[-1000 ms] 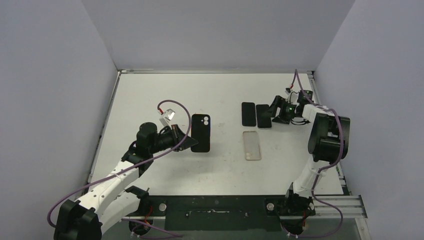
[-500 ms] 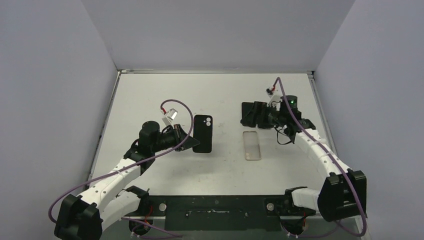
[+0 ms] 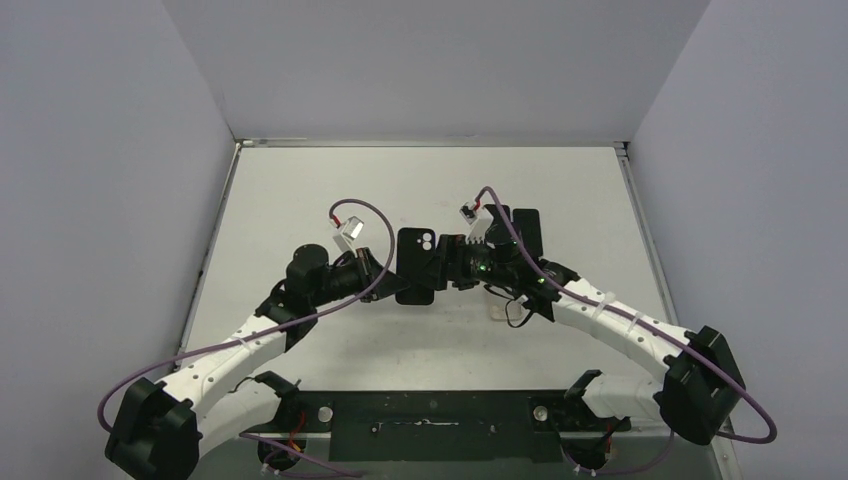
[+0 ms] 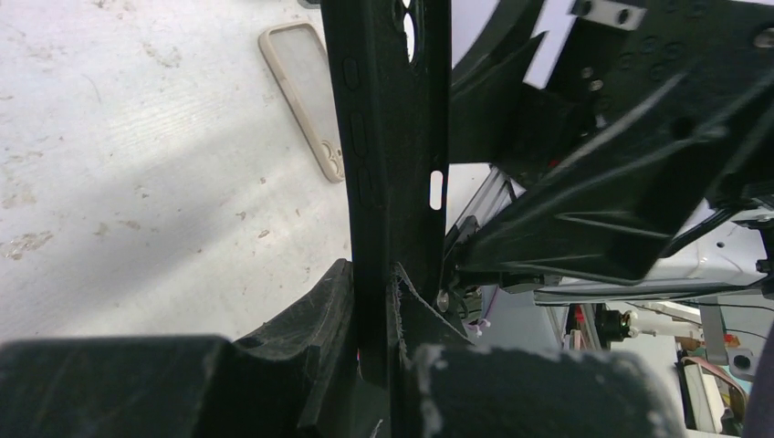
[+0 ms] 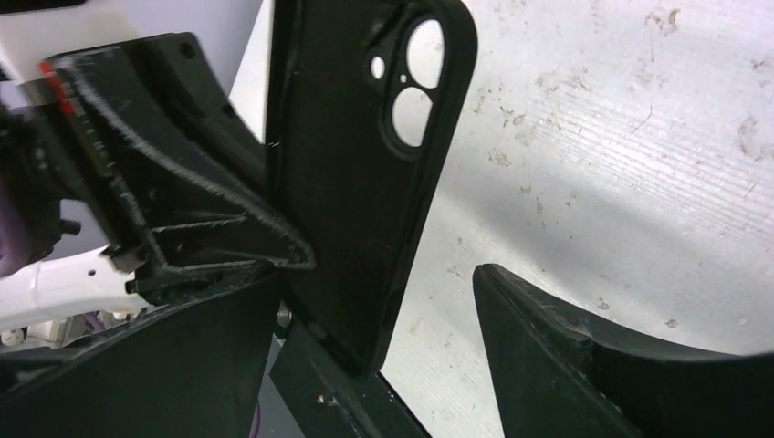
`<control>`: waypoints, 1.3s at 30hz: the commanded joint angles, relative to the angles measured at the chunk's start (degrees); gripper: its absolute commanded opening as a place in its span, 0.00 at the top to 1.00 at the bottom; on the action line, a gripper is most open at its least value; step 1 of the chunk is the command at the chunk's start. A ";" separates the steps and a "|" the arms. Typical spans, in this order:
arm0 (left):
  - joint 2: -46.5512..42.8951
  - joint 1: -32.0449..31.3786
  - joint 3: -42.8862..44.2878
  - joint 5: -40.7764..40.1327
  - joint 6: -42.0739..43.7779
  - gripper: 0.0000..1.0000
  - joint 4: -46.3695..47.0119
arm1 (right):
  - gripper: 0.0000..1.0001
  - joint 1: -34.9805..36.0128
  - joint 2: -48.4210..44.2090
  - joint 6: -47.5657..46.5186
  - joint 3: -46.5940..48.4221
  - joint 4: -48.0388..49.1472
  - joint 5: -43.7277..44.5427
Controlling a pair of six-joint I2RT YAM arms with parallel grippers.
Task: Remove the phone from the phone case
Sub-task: Place the phone case at the center of the board.
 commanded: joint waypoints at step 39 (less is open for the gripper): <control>-13.09 1.71 9.44 -32.60 27.51 0.03 -28.75 | 1.00 -49.06 7.43 -39.69 11.98 -42.58 -2.20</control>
